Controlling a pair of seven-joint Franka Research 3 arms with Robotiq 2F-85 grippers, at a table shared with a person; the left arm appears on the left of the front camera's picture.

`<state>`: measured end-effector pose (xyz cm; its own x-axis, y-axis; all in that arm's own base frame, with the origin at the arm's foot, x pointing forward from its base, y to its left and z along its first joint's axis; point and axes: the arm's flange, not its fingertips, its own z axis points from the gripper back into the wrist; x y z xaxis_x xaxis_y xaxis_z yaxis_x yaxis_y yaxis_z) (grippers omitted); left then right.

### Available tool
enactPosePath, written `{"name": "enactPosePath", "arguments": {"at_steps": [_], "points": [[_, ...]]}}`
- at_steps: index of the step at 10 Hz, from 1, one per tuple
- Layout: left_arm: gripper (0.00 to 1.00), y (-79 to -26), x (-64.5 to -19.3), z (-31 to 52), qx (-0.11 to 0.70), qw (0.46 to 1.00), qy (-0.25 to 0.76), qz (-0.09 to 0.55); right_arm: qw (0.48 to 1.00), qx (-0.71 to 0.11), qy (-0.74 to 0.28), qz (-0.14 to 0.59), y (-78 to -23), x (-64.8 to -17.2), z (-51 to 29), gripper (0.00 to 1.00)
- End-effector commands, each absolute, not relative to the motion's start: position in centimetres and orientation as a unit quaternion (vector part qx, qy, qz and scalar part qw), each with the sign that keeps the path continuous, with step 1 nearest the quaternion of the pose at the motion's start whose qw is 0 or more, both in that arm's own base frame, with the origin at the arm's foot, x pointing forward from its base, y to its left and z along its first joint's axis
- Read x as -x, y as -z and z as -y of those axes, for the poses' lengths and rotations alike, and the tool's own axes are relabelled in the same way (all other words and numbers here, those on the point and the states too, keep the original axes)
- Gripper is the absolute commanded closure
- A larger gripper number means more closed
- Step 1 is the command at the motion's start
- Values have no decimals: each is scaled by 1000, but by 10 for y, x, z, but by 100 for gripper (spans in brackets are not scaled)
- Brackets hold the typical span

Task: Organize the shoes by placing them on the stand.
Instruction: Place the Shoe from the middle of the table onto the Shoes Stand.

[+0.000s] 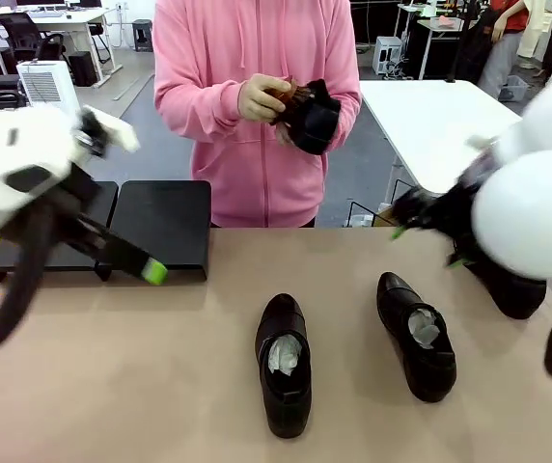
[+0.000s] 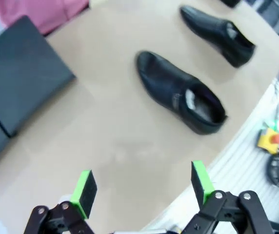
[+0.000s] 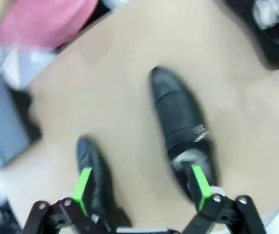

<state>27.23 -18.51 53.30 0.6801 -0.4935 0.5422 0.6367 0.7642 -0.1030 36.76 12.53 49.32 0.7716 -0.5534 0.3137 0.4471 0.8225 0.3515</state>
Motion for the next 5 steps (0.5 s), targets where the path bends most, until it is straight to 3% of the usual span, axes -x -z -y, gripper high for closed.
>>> {"name": "enactPosePath", "arguments": {"at_steps": [1,3,4,5], "points": [[0,-534,-263,226,161,932,260,191,903,-82,372,196,-462,-345,-78,0],[0,-536,-259,249,212,925,279,149,874,-55,452,169,-451,-344,-36,0],[0,-522,-247,236,161,927,282,186,904,-89,367,202,-492,-378,-58,0],[0,-522,-247,236,161,927,282,186,904,-89,367,202,-492,-378,-58,0]]}}
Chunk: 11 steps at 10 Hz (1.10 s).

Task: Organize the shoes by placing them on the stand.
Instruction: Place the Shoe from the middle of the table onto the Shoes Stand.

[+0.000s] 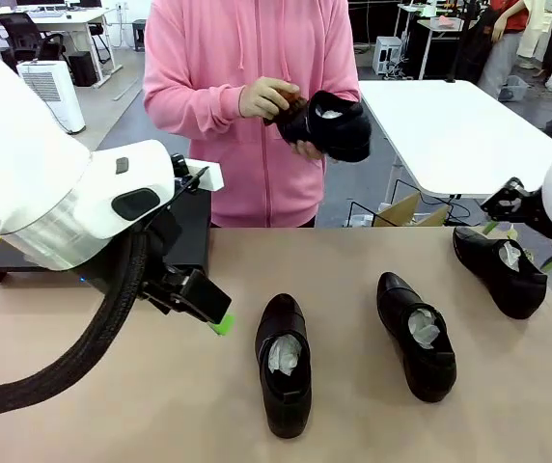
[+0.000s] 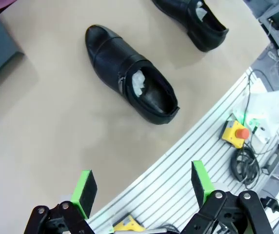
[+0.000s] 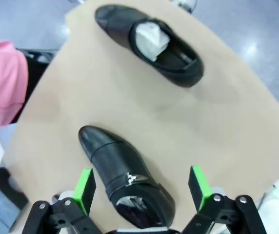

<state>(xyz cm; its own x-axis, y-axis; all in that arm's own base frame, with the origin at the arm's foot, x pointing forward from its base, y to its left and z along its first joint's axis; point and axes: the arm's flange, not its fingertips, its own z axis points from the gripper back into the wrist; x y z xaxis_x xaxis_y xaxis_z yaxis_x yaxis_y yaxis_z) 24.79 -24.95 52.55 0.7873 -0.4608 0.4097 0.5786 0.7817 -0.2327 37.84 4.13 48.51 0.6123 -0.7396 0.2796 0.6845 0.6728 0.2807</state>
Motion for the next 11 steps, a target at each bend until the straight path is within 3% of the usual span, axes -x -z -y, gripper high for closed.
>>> {"name": "enactPosePath", "arguments": {"at_steps": [1,3,6,7,11], "points": [[0,-526,-246,255,181,928,281,162,890,-69,411,185,-483,-379,-31,0],[0,-516,-244,286,92,959,236,124,878,-29,450,159,-470,-384,-12,0],[0,-484,-272,365,84,983,138,90,838,18,521,161,-480,-373,24,0],[0,-470,-281,388,68,987,115,91,870,-26,463,168,-471,-379,11,0],[0,-421,-317,445,49,995,47,73,870,-26,463,168,-471,-379,11,0]]}}
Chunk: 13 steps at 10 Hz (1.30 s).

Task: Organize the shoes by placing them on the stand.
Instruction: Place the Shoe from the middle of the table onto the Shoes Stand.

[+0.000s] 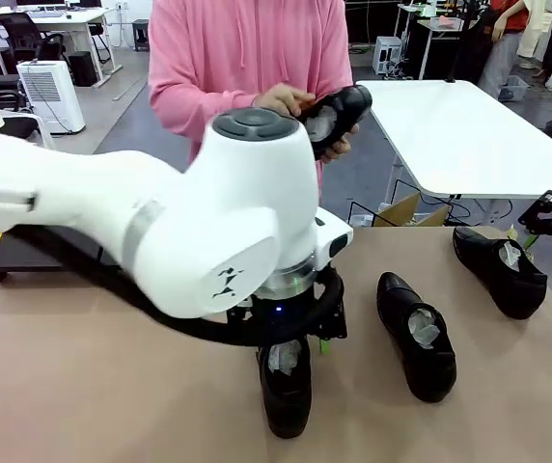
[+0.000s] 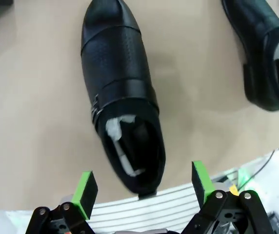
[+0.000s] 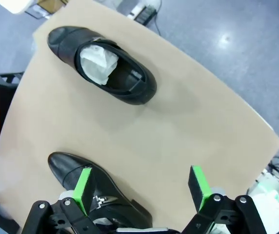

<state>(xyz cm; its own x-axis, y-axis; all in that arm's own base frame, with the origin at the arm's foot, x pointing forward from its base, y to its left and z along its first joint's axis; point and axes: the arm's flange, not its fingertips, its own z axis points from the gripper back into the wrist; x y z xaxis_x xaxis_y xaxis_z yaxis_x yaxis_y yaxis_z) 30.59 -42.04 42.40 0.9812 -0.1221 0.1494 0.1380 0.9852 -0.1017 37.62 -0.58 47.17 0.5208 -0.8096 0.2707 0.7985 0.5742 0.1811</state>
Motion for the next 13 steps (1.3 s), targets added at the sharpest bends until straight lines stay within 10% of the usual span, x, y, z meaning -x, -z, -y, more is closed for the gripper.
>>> {"name": "enactPosePath", "arguments": {"at_steps": [1,9,13], "points": [[0,-411,-322,456,51,996,42,57,870,-26,463,168,-471,-379,11,0],[4,-353,-331,478,2,999,-12,52,870,-26,463,168,-471,-379,11,0],[68,-344,-332,477,-6,999,-9,52,870,-26,463,168,-471,-379,11,0]]}}
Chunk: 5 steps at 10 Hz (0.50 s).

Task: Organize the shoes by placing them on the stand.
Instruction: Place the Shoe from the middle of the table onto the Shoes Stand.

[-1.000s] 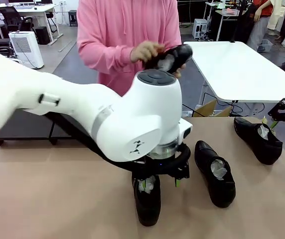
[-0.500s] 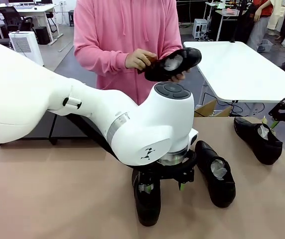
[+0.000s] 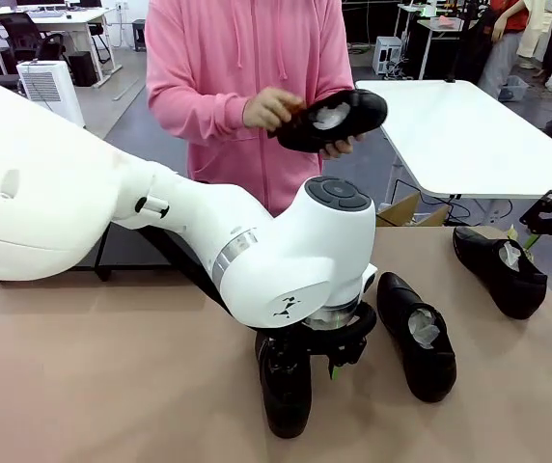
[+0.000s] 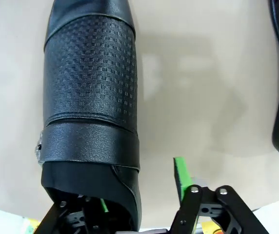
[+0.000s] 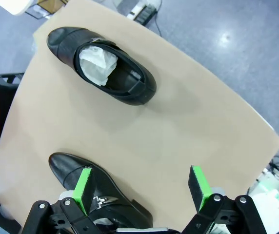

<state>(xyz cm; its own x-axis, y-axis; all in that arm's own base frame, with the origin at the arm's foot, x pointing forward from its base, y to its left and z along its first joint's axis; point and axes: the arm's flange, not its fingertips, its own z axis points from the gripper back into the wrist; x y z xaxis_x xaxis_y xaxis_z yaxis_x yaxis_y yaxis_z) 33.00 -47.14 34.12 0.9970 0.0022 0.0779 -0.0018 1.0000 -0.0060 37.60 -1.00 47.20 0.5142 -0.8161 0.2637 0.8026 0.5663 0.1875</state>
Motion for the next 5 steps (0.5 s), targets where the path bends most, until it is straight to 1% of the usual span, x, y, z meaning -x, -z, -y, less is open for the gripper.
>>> {"name": "enactPosePath", "arguments": {"at_steps": [1,2,5], "points": [[86,-343,-332,477,0,999,-7,37,870,-26,463,168,-471,-379,11,0],[100,-342,-332,477,-8,999,-7,38,870,-26,463,168,-471,-379,11,0],[100,-337,-333,475,-16,1000,-8,25,870,-26,463,168,-471,-379,11,0]]}}
